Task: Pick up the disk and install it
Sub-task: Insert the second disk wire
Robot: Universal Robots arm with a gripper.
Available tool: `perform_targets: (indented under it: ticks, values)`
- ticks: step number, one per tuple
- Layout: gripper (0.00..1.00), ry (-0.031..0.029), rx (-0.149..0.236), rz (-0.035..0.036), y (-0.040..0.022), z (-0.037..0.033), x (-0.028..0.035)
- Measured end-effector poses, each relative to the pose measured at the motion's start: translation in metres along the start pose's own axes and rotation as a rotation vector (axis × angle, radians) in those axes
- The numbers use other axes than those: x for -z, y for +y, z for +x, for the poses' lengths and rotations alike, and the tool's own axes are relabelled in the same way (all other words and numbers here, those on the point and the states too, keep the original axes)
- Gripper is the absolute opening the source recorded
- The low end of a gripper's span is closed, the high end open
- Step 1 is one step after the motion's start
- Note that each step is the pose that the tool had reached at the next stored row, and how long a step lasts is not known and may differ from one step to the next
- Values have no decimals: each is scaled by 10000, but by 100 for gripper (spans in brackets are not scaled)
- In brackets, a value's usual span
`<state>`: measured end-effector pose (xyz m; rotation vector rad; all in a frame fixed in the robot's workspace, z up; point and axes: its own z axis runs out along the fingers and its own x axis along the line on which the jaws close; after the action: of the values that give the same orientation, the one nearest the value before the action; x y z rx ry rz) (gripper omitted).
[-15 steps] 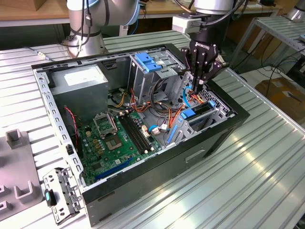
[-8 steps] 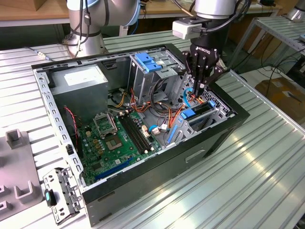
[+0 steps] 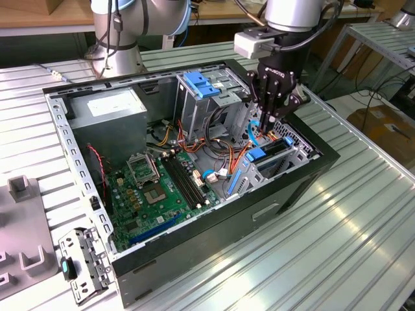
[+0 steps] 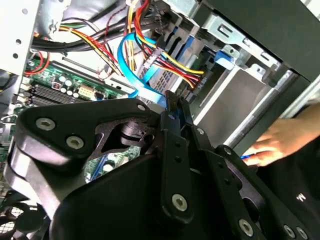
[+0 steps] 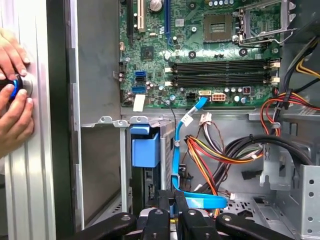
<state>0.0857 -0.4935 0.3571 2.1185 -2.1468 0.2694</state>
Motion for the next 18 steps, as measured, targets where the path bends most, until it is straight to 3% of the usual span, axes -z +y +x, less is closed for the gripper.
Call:
perform_targets:
  ticks: [1,2,4,7,8,10,16,17,18]
  values:
    - [16,-94,-5,2,0,10,-5]
    - [16,-225,-11,5,0,24,-10]
    - [16,-404,-21,12,1,45,-18]
    - [16,-842,-48,39,3,107,-39]
    - [16,-960,-55,50,4,124,-43]
    - [16,-1013,-59,56,4,128,-44]
    - [16,-1022,-60,56,4,128,-45]
    - [16,-1045,-61,57,4,130,-45]
    - [16,-1121,-66,64,5,134,-46]
